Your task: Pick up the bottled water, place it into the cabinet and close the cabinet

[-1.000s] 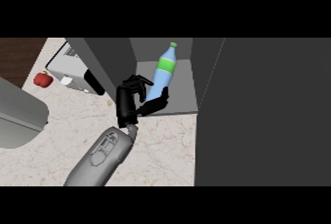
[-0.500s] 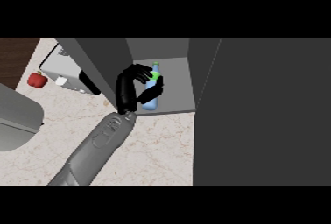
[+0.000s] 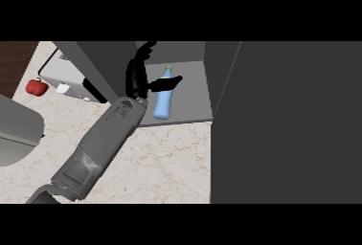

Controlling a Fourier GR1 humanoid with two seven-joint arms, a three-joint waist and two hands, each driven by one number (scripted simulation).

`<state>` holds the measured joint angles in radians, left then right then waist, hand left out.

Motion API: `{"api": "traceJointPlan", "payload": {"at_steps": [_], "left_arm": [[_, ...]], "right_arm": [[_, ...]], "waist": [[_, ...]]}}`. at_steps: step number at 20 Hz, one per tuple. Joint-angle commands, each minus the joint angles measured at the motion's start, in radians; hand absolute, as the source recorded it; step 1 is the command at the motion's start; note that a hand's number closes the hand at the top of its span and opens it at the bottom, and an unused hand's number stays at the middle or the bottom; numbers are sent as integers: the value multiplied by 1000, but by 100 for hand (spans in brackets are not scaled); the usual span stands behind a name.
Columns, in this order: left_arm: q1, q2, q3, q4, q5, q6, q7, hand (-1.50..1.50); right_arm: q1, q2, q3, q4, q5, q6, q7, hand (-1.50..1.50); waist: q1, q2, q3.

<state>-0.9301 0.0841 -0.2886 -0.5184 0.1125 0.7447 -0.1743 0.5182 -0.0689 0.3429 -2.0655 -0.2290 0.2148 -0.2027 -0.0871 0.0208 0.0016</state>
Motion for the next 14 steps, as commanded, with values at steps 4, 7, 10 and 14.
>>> {"api": "traceJointPlan", "payload": {"at_steps": [4,7,10,14], "left_arm": [[-95,44,115,165,40,-72,-129,-150],[-47,23,161,151,78,-135,-266,-150],[-73,23,220,155,126,-206,-331,-150],[-29,12,262,123,170,-345,-440,-150]], "right_arm": [[-19,-2,-15,-43,-33,-17,51,-150],[19,-32,-43,-42,-43,12,8,-150],[4,-9,12,-37,7,-6,12,-150],[17,-42,-55,-33,-26,8,-6,-150]], "waist": [[11,9,-4],[21,3,-4],[21,5,-4],[50,-7,-3]]}}
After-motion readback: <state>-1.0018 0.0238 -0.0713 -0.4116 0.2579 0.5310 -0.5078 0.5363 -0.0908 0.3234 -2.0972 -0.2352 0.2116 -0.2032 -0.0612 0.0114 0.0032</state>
